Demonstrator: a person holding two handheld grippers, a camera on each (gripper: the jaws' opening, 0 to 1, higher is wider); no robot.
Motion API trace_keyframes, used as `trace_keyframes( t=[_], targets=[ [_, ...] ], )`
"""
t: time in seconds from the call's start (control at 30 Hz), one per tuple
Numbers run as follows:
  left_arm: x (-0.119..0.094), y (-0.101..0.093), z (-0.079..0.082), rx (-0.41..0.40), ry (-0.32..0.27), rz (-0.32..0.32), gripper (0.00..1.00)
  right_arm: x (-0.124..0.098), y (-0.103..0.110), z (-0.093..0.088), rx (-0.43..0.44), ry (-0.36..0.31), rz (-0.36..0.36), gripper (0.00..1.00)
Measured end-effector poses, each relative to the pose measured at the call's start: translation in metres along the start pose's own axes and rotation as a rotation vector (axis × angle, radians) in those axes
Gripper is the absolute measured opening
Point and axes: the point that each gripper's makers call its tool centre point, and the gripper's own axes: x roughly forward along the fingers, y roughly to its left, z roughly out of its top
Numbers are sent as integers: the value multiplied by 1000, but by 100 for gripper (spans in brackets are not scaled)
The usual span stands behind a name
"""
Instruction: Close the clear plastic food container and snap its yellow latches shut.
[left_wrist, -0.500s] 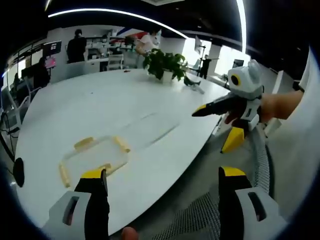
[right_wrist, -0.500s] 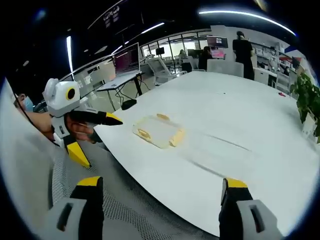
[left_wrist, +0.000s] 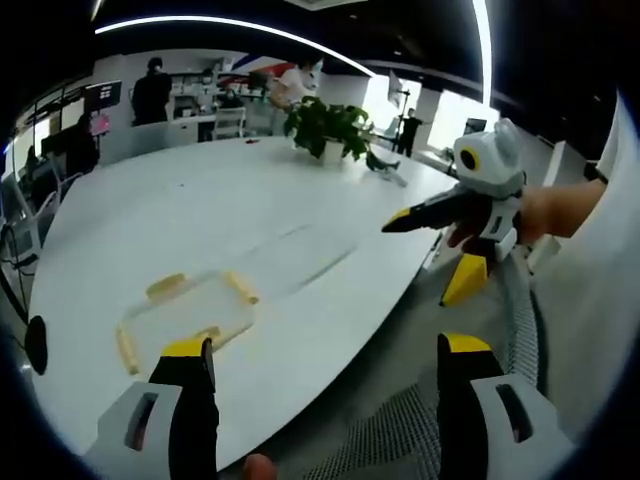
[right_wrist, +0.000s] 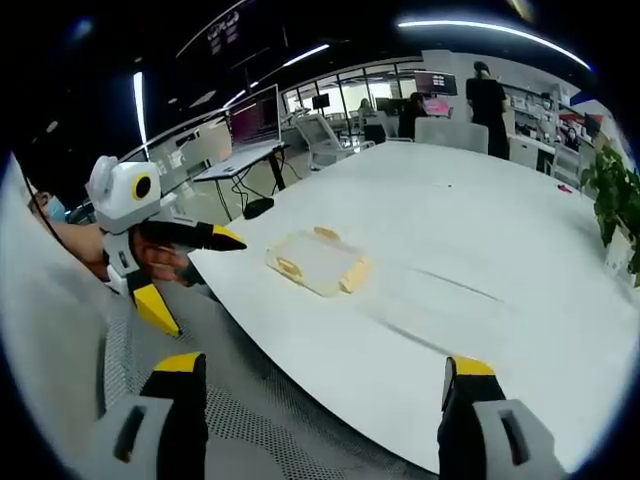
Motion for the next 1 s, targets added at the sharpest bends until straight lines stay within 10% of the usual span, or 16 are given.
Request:
trace_keyframes(
  t=[1.0],
  targets=[
    [-1,1,2,0,-11,5,92,0,0,0,3,-2,-1,99]
  ],
)
